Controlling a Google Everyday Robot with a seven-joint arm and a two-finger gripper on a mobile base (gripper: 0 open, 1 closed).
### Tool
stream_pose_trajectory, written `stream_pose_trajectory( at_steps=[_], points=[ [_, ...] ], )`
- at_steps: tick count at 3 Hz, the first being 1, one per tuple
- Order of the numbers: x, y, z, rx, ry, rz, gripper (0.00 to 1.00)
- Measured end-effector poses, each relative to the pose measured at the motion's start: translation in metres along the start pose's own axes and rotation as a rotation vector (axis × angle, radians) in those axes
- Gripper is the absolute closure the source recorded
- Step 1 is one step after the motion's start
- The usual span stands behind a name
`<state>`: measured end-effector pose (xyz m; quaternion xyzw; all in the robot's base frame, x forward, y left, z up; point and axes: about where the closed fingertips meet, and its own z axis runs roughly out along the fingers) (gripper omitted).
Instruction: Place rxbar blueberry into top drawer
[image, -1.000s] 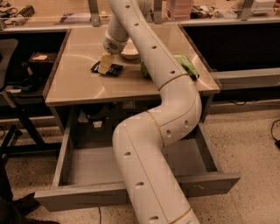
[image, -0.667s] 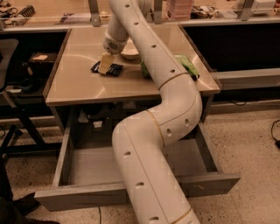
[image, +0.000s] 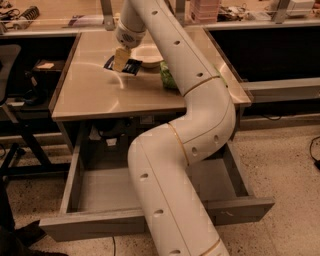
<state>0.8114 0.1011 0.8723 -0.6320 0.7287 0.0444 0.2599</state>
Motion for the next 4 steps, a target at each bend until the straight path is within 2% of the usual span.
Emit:
stream_pose_trajectory(
  at_steps=[2,3,4],
  points=[
    [0.001,-0.001,-0.005,0.014,0.021,0.003,1.00],
    [0.008,0.002,-0.024,0.028,0.034,0.025,1.00],
    [0.020,0.024,-0.046,0.073,0.016,0.082,1.00]
  ],
)
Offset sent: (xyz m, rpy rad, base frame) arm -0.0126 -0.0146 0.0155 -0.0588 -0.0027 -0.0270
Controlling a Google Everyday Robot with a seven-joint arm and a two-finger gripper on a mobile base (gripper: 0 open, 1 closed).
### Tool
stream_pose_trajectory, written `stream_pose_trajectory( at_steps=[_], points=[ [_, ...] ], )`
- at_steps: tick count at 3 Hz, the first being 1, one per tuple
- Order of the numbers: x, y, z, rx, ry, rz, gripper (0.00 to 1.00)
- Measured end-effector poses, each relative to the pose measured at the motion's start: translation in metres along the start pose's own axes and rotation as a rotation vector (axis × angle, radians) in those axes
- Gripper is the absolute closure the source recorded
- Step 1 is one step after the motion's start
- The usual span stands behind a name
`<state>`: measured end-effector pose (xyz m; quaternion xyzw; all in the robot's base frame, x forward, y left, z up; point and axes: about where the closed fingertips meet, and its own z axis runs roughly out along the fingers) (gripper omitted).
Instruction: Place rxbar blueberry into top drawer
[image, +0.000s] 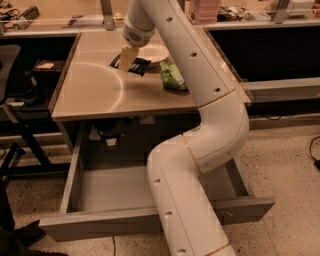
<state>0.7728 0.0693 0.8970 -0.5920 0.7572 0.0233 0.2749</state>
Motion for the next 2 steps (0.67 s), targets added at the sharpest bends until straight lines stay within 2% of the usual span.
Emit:
stream_pose_trajectory(
  at_steps=[1,2],
  points=[
    [-0.0227,-0.0051,-0.0044,0.052,-0.071,-0.020,1.00],
    [-0.0246,-0.0069,-0.0041,0.060,-0.076,-0.018,1.00]
  ],
)
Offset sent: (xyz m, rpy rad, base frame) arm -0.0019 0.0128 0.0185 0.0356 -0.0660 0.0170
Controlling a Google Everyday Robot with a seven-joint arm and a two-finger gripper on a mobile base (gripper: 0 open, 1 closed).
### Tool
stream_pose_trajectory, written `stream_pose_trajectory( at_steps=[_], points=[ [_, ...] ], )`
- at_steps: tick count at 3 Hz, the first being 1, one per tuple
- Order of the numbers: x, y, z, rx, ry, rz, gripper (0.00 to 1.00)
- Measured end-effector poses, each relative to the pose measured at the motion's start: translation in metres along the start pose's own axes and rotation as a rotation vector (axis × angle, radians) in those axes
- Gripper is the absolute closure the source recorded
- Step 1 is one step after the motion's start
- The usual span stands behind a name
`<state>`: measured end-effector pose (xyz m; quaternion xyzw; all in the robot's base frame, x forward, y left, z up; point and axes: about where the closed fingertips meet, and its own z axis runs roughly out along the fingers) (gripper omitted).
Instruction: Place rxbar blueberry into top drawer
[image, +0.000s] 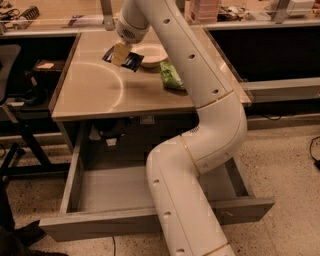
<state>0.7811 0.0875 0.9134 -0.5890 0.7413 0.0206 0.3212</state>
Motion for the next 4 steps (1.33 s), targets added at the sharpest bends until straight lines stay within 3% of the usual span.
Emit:
stream_pose_trajectory(
  at_steps=[4],
  points=[
    [0.048,0.024,-0.107,0.166,0.057,0.169,1.00]
  ],
)
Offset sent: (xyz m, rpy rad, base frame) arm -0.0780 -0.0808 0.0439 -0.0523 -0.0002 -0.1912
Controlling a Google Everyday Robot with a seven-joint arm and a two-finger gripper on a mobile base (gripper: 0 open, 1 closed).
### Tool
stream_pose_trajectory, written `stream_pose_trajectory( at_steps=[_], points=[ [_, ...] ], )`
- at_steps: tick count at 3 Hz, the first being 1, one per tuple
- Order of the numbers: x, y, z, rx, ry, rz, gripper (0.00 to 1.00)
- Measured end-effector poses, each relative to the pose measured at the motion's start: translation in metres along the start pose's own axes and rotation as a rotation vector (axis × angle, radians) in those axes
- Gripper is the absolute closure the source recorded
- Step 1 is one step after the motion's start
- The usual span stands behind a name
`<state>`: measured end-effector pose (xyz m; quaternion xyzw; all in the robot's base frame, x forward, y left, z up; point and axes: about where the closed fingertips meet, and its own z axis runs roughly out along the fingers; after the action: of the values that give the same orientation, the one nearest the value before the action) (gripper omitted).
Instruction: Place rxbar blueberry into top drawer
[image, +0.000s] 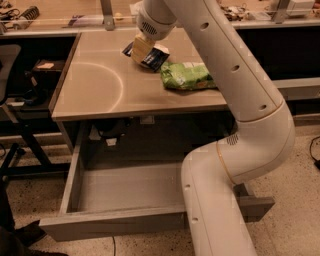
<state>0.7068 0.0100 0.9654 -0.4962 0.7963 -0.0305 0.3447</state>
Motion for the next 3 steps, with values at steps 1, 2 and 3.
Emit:
stream_pose_trajectory(
  at_steps=[1,2,3],
  points=[
    [0.013,0.004,-0.028,0.043,0.016,0.049,1.00],
    [0.033,0.010,-0.054,0.077,0.038,0.111,1.00],
    [0.054,0.018,-0.075,0.094,0.067,0.173,1.00]
  ],
)
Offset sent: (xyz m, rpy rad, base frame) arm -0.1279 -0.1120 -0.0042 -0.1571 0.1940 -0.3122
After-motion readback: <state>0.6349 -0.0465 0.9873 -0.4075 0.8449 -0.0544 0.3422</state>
